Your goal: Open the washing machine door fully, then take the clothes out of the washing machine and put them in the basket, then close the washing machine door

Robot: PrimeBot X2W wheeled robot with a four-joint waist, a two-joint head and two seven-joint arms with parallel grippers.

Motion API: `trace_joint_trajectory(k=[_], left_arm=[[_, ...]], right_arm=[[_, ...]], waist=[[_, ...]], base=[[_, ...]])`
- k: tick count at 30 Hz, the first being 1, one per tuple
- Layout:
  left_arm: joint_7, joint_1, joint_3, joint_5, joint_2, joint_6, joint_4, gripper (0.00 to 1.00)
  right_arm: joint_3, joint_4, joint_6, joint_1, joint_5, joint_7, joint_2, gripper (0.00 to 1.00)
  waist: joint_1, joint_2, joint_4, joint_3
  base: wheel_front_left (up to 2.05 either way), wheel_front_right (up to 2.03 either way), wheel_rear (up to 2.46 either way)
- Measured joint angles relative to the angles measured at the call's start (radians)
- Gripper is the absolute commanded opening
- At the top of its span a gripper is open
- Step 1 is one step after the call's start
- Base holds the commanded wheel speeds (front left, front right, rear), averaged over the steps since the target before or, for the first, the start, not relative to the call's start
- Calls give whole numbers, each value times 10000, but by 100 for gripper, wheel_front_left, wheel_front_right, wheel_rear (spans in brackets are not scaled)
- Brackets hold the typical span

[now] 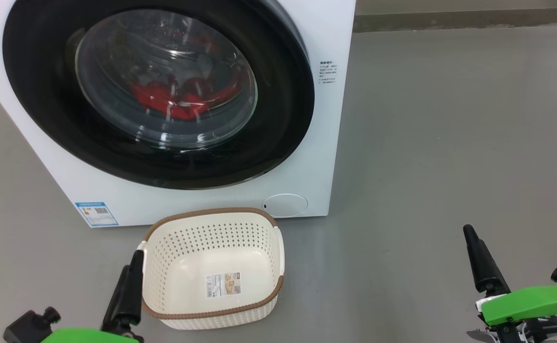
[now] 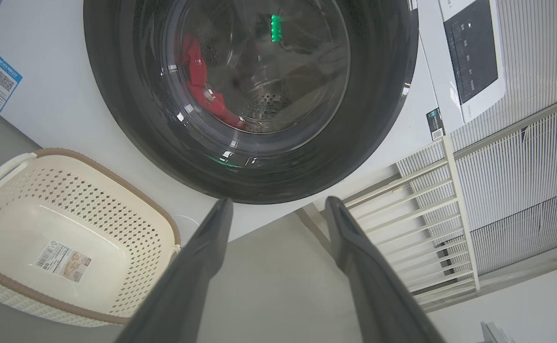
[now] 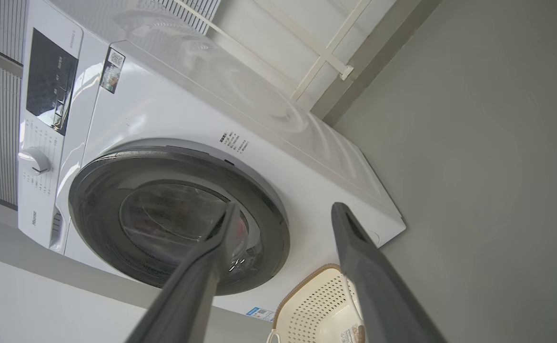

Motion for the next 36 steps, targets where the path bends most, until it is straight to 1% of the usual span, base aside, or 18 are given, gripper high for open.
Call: trace_joint_trajectory(k=[1, 5, 9, 17, 22, 30, 36], left_arm=[[0, 0, 0, 0, 0, 0, 0, 100], [-102, -7, -102, 876, 12, 44, -165, 100], [-226, -5, -267, 1762, 79, 178, -249, 100], [-479, 2, -581, 3204, 247, 372, -322, 100], [-623, 5, -690, 3825, 326, 525, -322, 100], [-844, 11, -930, 4707, 370, 533, -92, 100], [-1016, 11, -1047, 5442, 428, 642, 77, 100]], right_arm=[[0, 0, 0, 0, 0, 0, 0, 100], [42, -58, 0, 1, -840, -107, -6, 100], [138, -81, 0, 2, -1718, -222, -44, 100], [314, -94, 2, 4, -3386, -487, -82, 100], [339, -19, 2, 4, -4061, -608, -79, 100], [412, 169, 2, 5, -5005, -838, -69, 100], [474, 253, 2, 6, -5804, -1020, -54, 100]], waist=[[0, 0, 0, 0], [0, 0, 5, -28], [0, 0, 5, -58], [0, 0, 13, -78], [0, 0, 29, -97], [0, 0, 57, -130], [0, -1, 57, -143]], base=[[0, 0, 0], [0, 0, 0], [0, 0, 0], [0, 0, 0], [0, 0, 0], [0, 0, 0], [0, 0, 0]])
